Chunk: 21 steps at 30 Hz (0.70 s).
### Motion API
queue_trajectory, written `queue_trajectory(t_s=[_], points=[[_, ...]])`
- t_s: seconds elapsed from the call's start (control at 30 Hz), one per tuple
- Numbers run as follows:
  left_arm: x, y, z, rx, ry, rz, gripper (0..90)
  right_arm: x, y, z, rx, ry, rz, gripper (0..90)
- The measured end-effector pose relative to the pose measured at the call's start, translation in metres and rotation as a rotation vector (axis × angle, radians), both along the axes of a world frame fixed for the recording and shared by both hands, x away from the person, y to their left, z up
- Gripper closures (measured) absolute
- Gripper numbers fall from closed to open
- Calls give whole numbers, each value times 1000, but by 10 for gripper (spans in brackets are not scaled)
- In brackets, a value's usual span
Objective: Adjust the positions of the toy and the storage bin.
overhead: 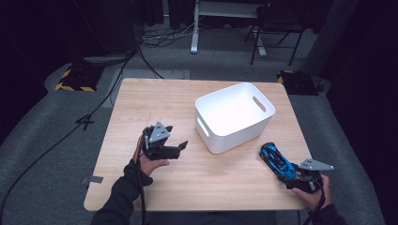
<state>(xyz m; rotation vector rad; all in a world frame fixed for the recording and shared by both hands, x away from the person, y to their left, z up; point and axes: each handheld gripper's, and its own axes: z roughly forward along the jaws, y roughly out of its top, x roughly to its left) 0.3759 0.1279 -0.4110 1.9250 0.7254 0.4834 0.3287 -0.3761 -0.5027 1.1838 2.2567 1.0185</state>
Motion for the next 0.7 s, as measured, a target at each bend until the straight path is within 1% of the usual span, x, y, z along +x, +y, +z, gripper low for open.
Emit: queue_trajectory(t_s=[0.07,0.1,0.17,0.2,0.27,0.3,0.33,0.37,0.4,0.43,0.47,0.5,0.53,0.57,0.6,0.67,0.7], points=[[-1,-18,13,-5,-30,-45,197,0,0,0,4,0,-3,262],[-2,-30,21,-17,-42,-77,196,0,0,0,4,0,-4,262],[-2,-47,30,-15,-54,-127,198,0,0,0,5,0,-5,262],[-2,-57,34,-11,-58,-138,200,0,0,0,5,0,-4,262],[-1,-80,40,14,-62,-163,208,0,0,0,5,0,-4,262],[0,-91,42,39,-58,-180,209,0,0,0,5,0,-4,262],[3,-109,43,60,-58,-190,212,0,0,0,5,0,-4,262],[3,-109,43,60,-58,-190,233,0,0,0,5,0,-4,262],[6,-117,44,99,-61,-205,233,0,0,0,5,0,-4,262],[10,-131,43,125,-59,-210,243,0,0,0,4,-1,-4,262],[13,-137,42,140,-55,-213,255,0,0,0,5,0,-4,262],[15,-141,41,132,-36,-212,290,0,0,0,5,0,-4,262],[21,-147,39,133,-14,-211,320,0,0,0,5,0,-4,261],[24,-150,38,144,-2,-207,337,0,0,0,5,0,-4,262],[29,-154,35,174,23,-207,352,0,0,0,5,0,-4,261],[36,-157,31,187,57,-214,435,0,0,0,5,0,-4,261],[39,-158,30,203,69,-214,477,0,0,0,5,0,-4,261]])
